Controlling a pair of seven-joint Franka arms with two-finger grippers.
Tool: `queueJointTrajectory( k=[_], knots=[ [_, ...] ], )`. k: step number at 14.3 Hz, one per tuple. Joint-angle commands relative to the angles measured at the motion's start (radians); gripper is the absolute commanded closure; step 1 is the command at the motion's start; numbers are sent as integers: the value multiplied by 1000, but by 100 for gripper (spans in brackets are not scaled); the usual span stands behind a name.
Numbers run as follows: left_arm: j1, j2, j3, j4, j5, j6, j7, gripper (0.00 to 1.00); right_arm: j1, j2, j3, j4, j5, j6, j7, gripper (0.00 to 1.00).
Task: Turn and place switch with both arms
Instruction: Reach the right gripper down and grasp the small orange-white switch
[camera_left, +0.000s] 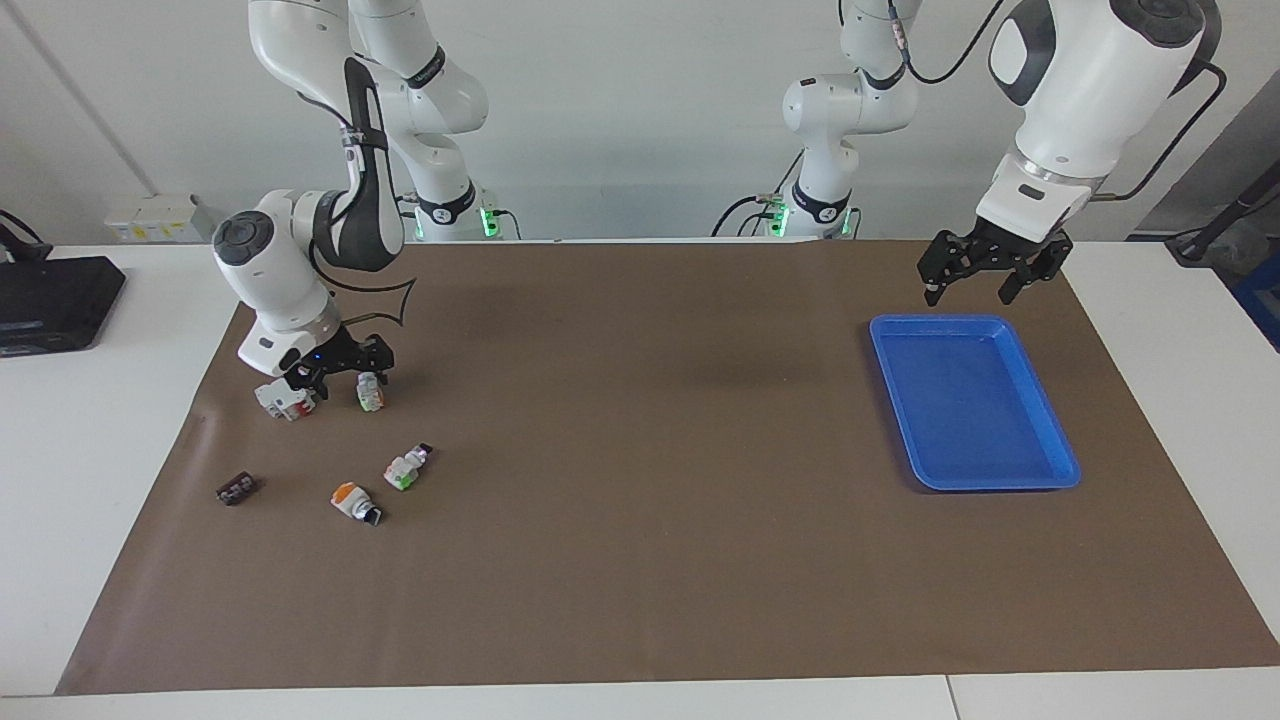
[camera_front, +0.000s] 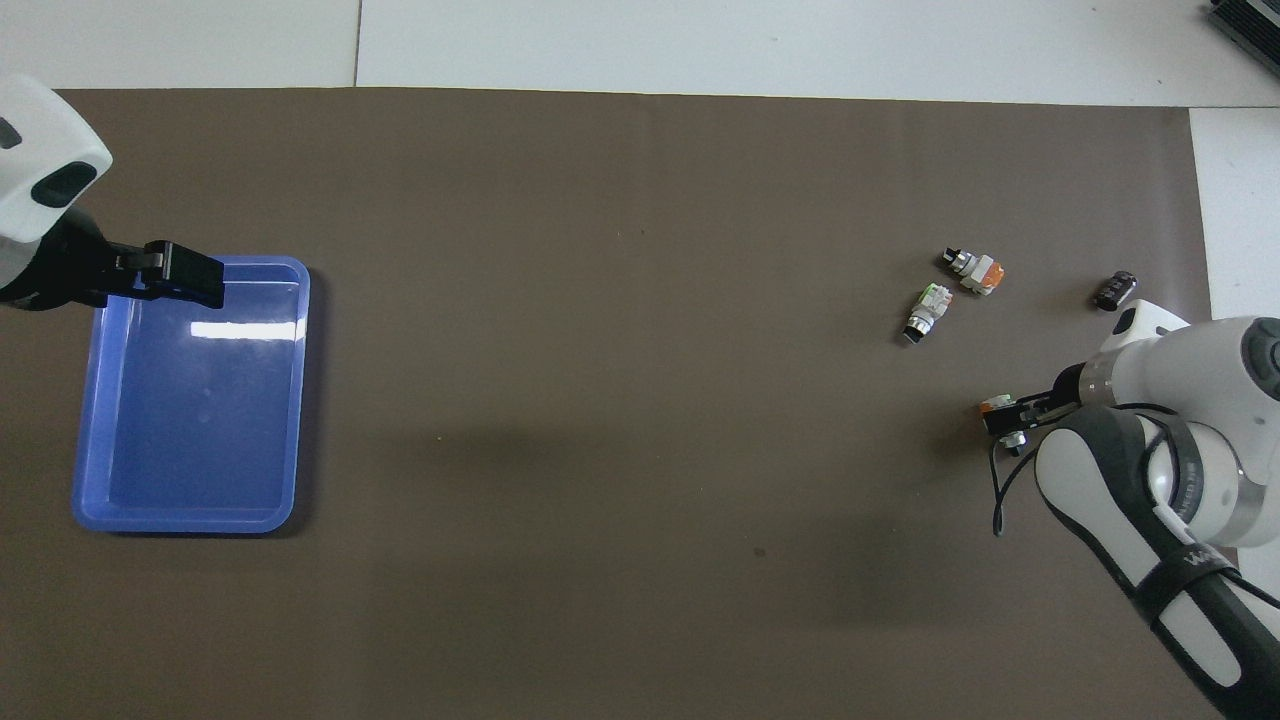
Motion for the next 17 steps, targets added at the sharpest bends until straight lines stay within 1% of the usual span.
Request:
queueJointTrajectory(
  k=[1,2,3,5,6,7,8,9,11,13,15,17],
  knots=[
    [2,-18,4,-19,-9,-2,3,0,0,-3,2,-56,23,58,-48,0],
    [2,-18,4,-19,-9,-2,3,0,0,-4,2,-64,23,69,-68,1],
    [2,-18,4,-19,-9,-2,3,0,-1,-3,2,-67,23,74,-86,5],
    [2,-18,4,-19,-9,-2,3,0,-1,2,2,-76,23,83,-94,18],
    [2,-18,4,-19,-9,-2,3,0,-1,2,2,-76,23,83,-94,34],
    [2,-18,4,-19,-9,-2,3,0,0,2,2,-75,23,83,-91,61],
    [2,-18,4,-19,-9,-2,3,0,0,5,2,-73,23,83,-88,83],
    [2,-18,4,-19,-9,-2,3,0,0,6,2,-69,23,83,-83,100],
    [2,-18,4,-19,-9,-2,3,0,0,12,5,-58,33,82,-56,100],
    [2,-18,4,-19,-9,-2,3,0,2,20,10,-17,52,36,62,100],
    [2,-18,4,-19,-9,-2,3,0,2,14,24,61,107,-97,201,100],
    [2,-18,4,-19,-9,-2,3,0,2,16,34,178,205,-266,346,100]
  ],
)
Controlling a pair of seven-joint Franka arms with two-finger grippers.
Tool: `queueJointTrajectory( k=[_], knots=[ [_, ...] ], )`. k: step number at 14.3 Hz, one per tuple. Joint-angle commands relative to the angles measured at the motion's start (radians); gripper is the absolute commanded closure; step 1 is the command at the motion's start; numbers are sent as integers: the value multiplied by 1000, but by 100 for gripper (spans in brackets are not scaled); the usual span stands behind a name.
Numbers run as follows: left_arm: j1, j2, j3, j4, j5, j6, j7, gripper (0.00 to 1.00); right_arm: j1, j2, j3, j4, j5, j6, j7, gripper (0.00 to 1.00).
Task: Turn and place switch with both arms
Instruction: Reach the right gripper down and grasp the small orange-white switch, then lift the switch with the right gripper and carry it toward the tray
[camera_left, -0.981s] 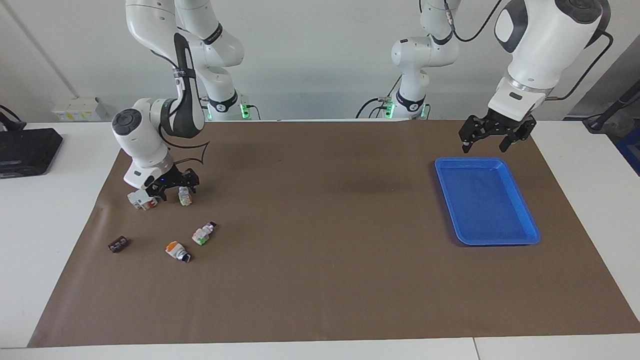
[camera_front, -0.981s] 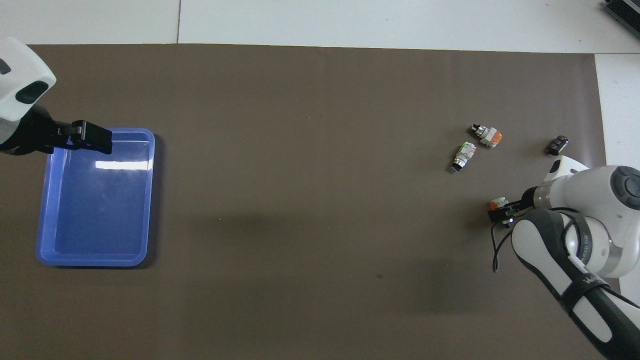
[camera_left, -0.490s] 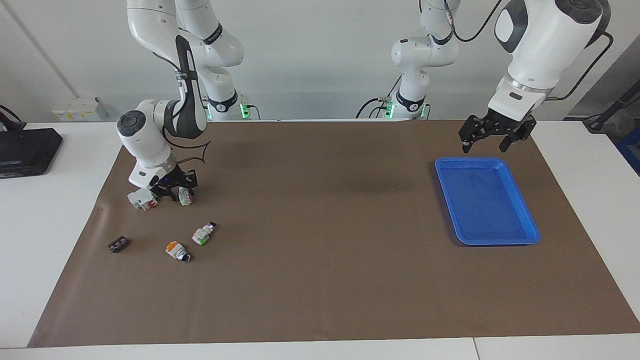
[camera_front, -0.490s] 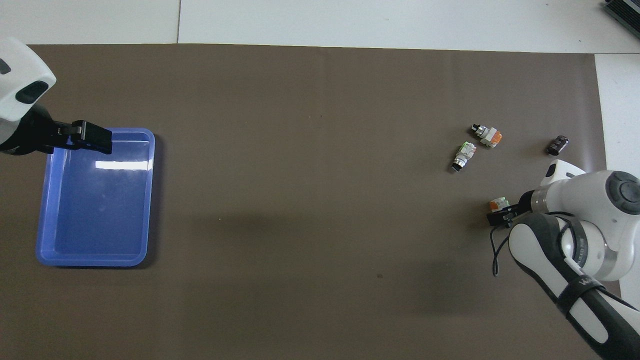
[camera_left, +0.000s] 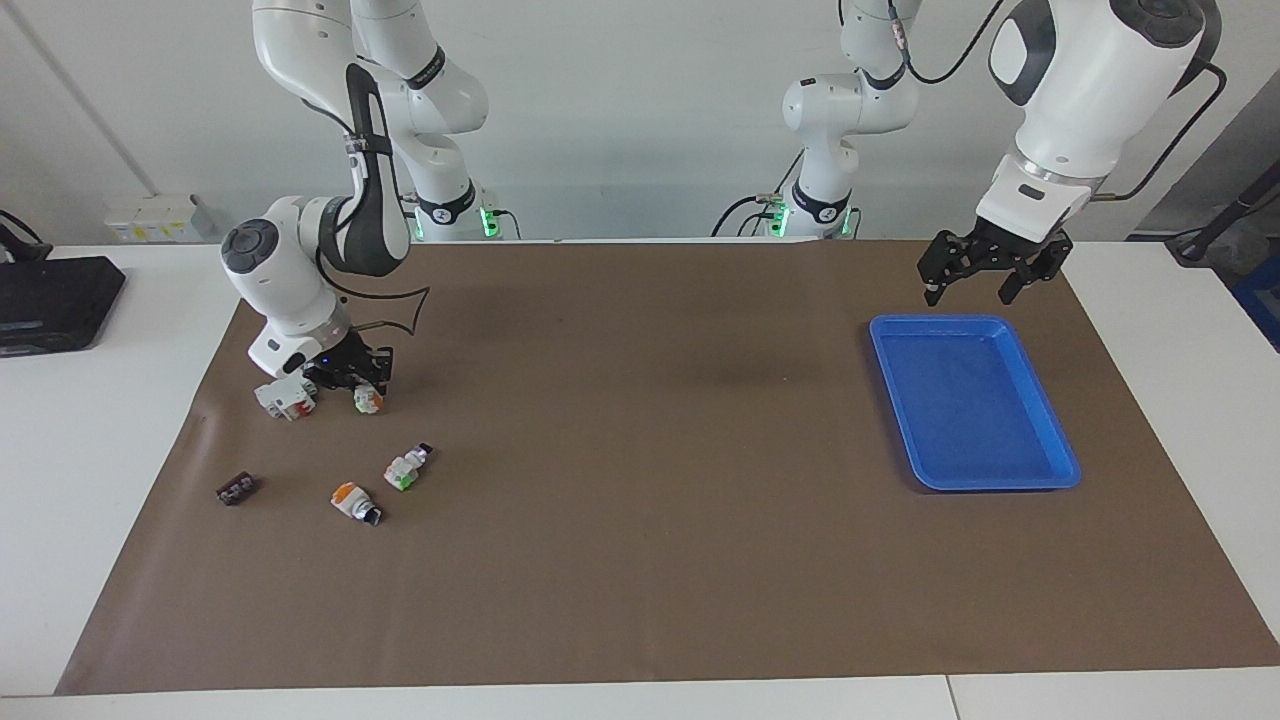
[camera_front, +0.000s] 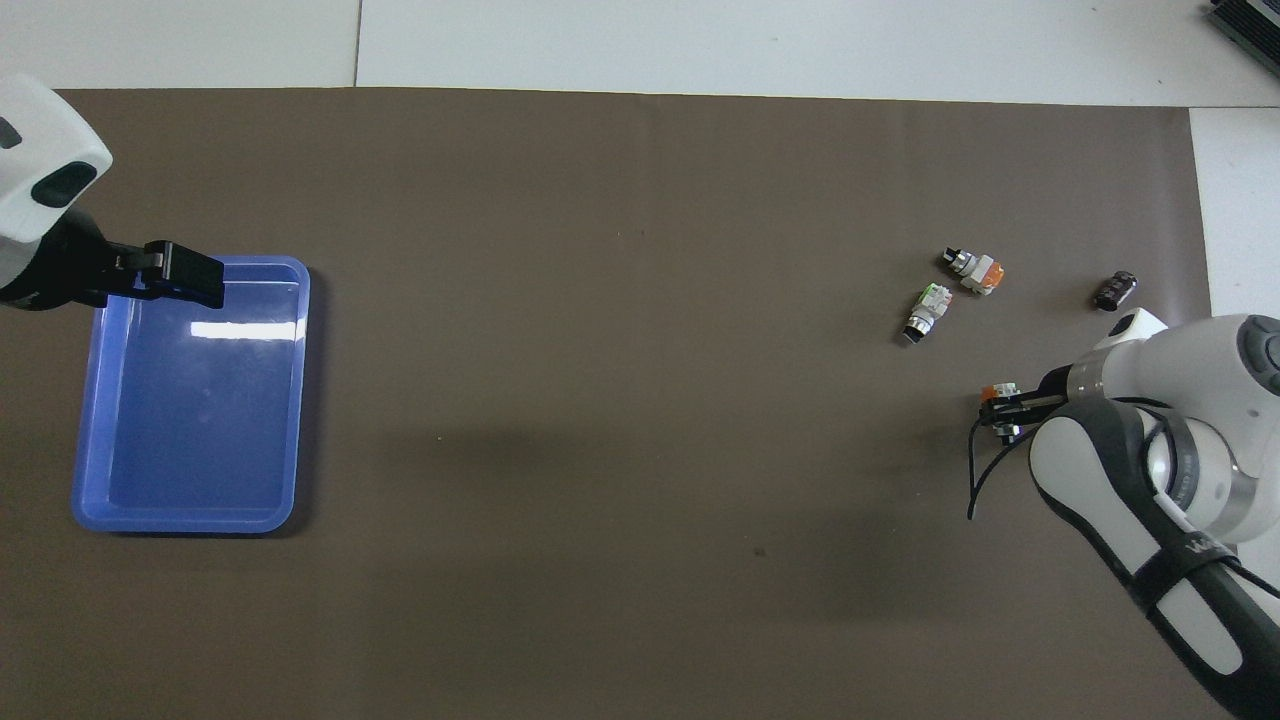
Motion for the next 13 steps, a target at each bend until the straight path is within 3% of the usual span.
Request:
queueJointTrajectory(
  k=[1,4,8,11,13],
  knots=[
    [2,-18,4,-19,-9,-2,3,0,-1,13,28,165,137,-199,193,100],
    [2,-18,4,-19,-9,-2,3,0,-1,15,93,247,307,-254,421,100],
    [2,-18,4,-19,-9,-2,3,0,1,68,229,399,545,-225,875,100],
    [2,-18,4,-19,-9,-2,3,0,5,96,343,437,717,-60,1123,100],
    [2,-18,4,-19,-9,-8,8,0,89,107,361,442,807,69,1232,100]
  ],
)
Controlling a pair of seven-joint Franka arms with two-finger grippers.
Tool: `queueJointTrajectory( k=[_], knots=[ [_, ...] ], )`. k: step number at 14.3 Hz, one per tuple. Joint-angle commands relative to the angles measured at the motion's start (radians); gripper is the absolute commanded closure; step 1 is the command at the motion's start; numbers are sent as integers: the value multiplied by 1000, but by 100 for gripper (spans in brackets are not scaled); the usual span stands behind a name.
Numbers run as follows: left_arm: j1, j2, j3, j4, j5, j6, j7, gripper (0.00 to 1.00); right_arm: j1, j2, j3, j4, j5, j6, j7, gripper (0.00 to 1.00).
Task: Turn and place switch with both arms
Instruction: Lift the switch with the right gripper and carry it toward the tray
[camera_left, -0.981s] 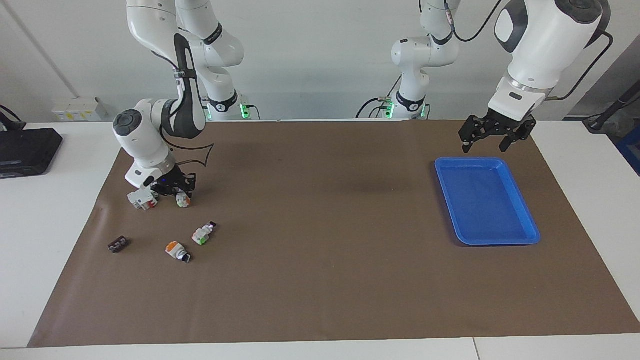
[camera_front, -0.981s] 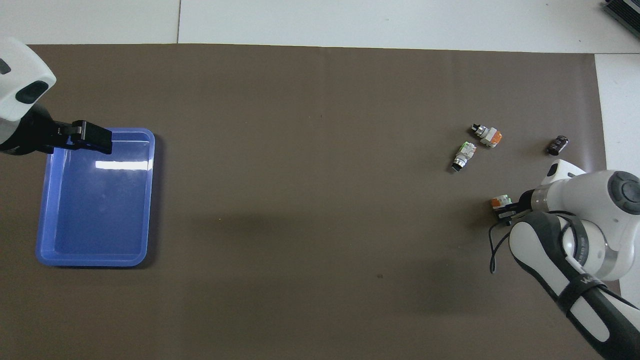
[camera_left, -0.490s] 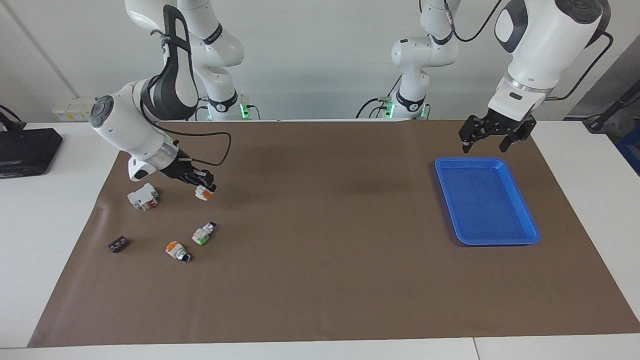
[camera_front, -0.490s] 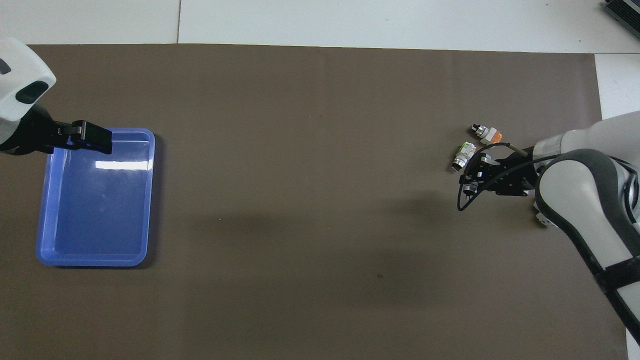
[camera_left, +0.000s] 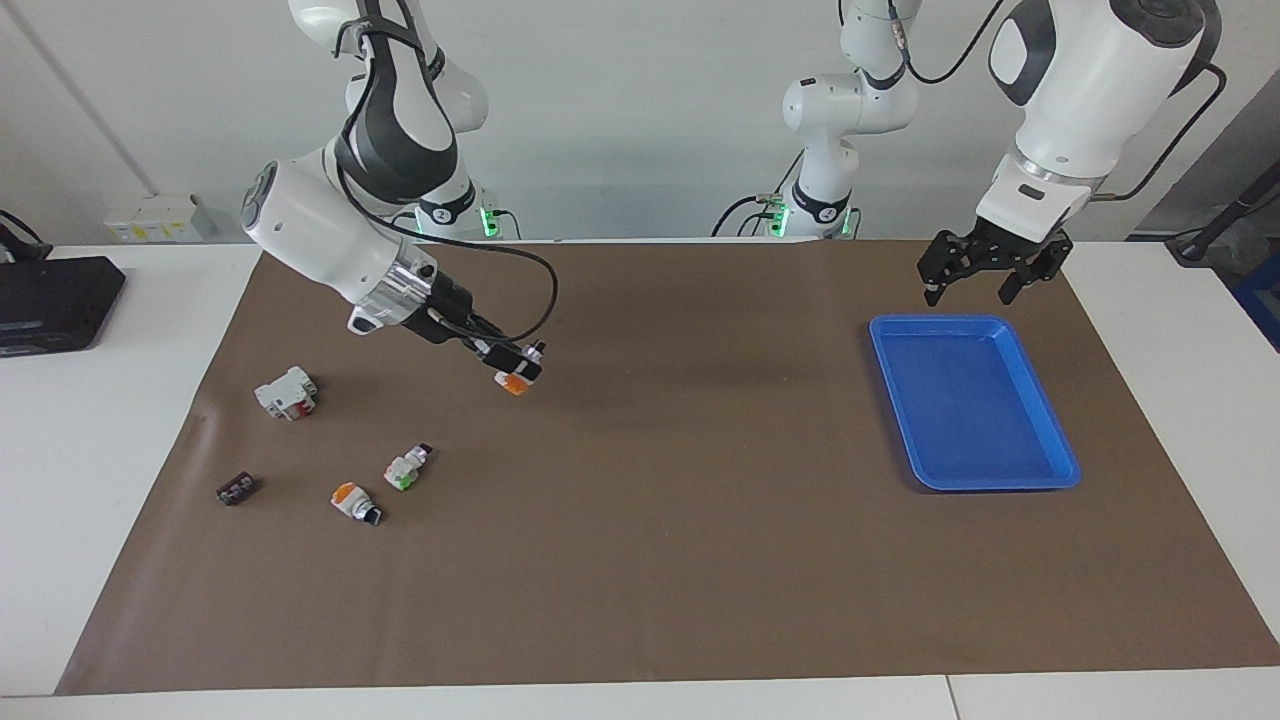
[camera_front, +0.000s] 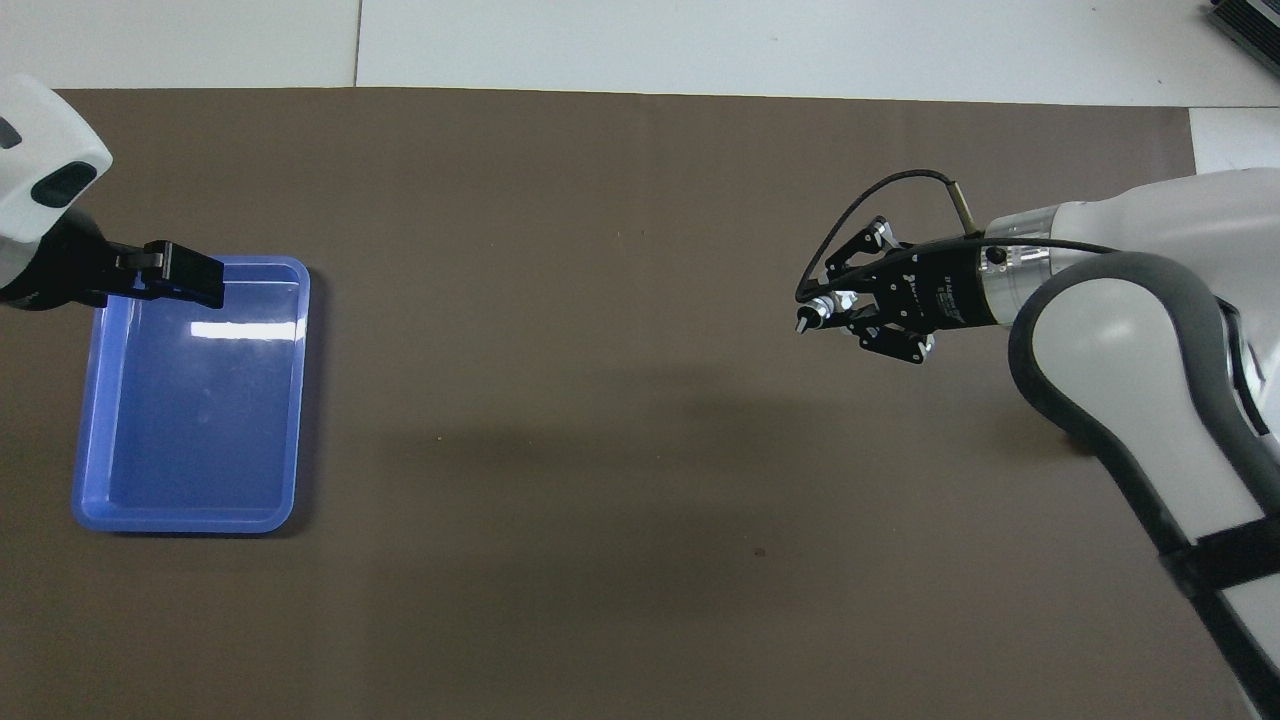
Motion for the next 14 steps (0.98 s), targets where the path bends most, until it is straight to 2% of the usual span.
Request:
queueJointTrajectory(
  k=[1,3,4,7,10,11,13,14],
  knots=[
    [-1,-29,2,-25,-9,-21,8,0,107,36,18,30,105,163,149,100],
    [-3,-33,2,-36,-9,-23,3,0,213,49,18,41,168,284,241,100],
    [-10,-36,2,-37,-9,-29,1,0,247,64,18,71,201,306,283,100],
    [-4,-40,1,-42,-9,-27,8,0,293,84,20,117,257,309,356,100],
    [-6,-72,1,-100,-12,-23,-9,0,330,84,23,122,316,314,357,100],
    [-12,-76,1,-109,-21,-14,-38,0,347,86,23,121,317,359,358,100],
    [-9,-76,1,-106,-120,-6,-52,3,387,90,23,114,319,413,364,100],
    [-1,-75,2,-105,-195,-3,-52,13,391,96,23,114,319,416,364,100]
  ],
)
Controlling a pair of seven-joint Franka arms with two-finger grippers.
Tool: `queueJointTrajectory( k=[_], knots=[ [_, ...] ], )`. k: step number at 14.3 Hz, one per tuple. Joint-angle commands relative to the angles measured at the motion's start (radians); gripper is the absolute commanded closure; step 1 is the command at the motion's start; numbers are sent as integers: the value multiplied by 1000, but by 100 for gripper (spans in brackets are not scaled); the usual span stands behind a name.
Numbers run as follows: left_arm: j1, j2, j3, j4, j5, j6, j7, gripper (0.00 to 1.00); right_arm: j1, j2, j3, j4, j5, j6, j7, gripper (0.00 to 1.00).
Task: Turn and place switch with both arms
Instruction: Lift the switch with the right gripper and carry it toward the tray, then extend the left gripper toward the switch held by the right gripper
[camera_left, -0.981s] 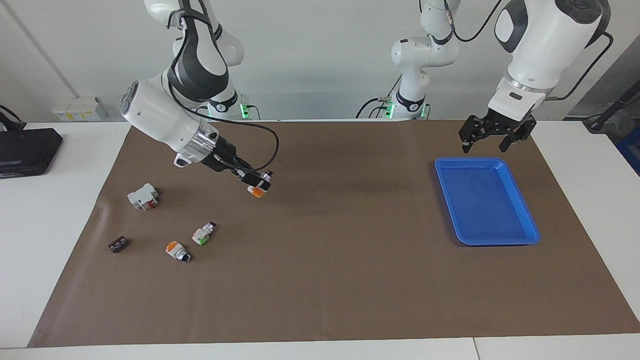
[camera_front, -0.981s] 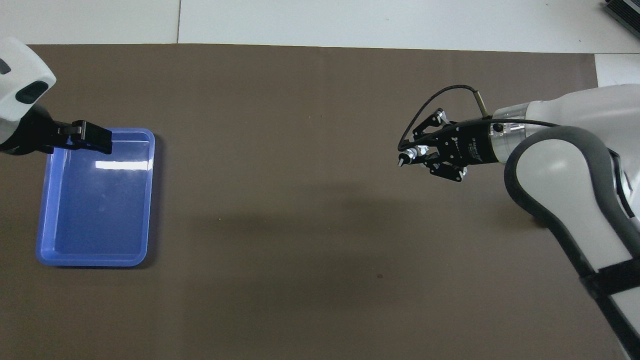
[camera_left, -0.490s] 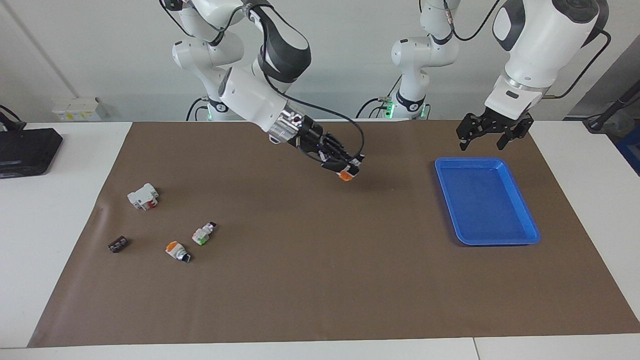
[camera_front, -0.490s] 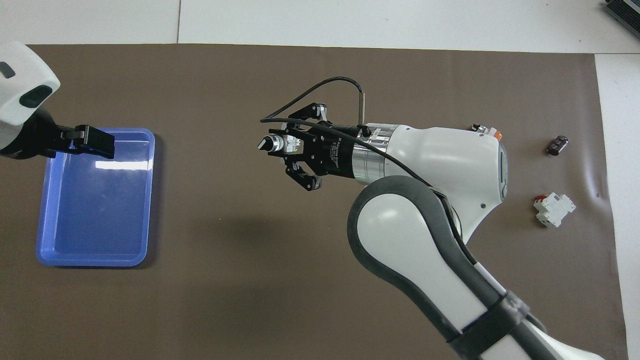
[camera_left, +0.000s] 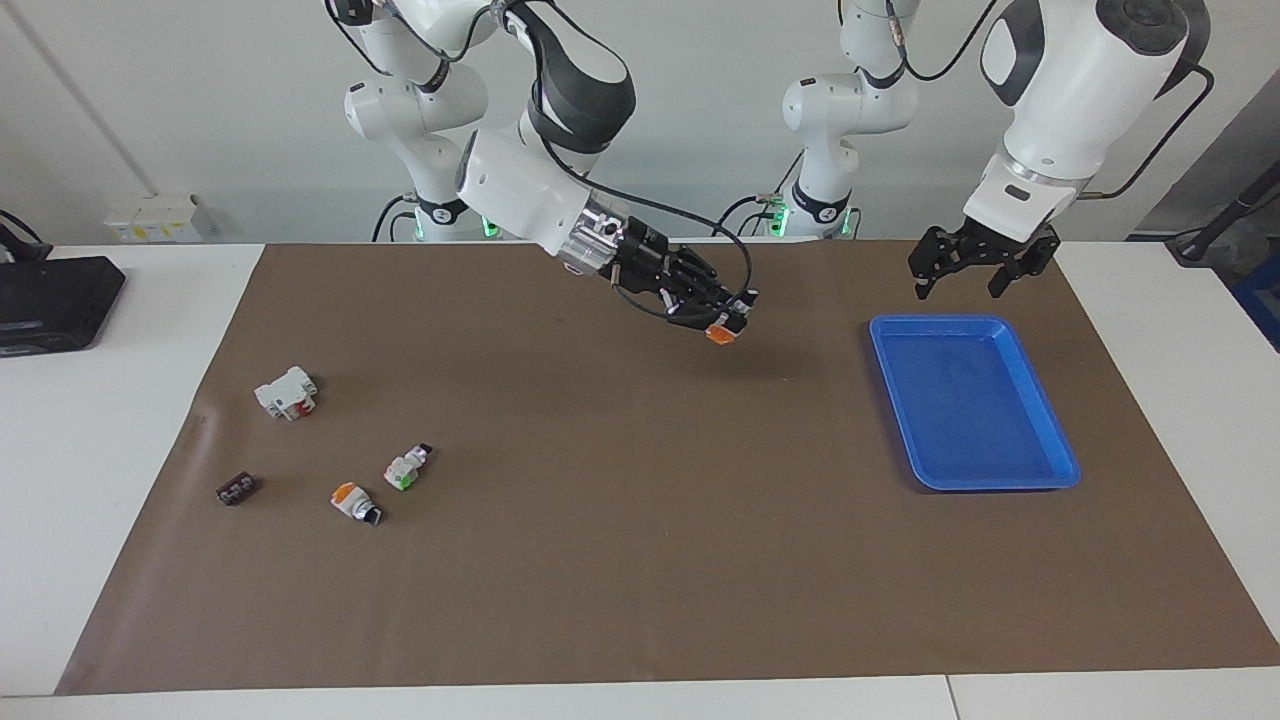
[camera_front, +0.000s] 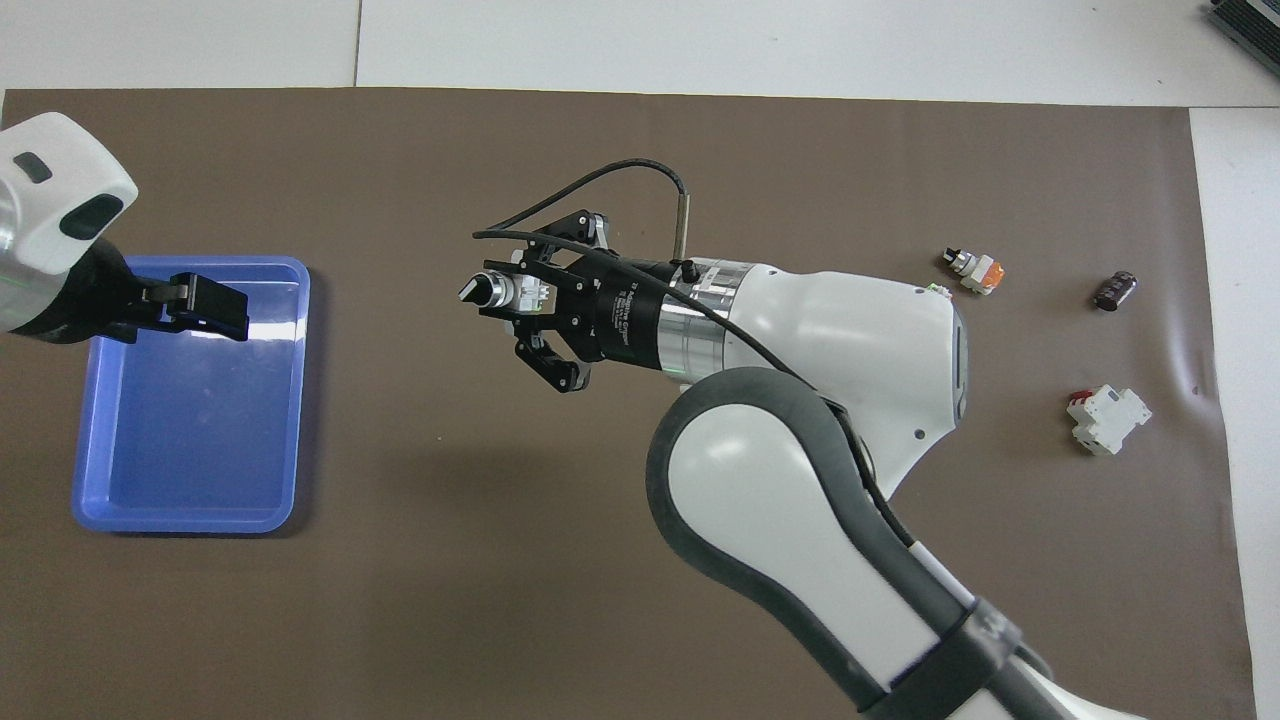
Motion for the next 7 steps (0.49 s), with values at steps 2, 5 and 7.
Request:
queueJointTrajectory(
  k=[2,5,7],
  knots=[
    [8,-29,9,-31,-178,22,-18,15,29,44,5,22,12,52,2,100],
    [19,-27,14,-29,-314,25,-15,4,46,55,5,25,9,91,2,100],
    [39,-30,12,-37,-417,37,7,12,48,53,5,25,7,92,0,100]
  ],
)
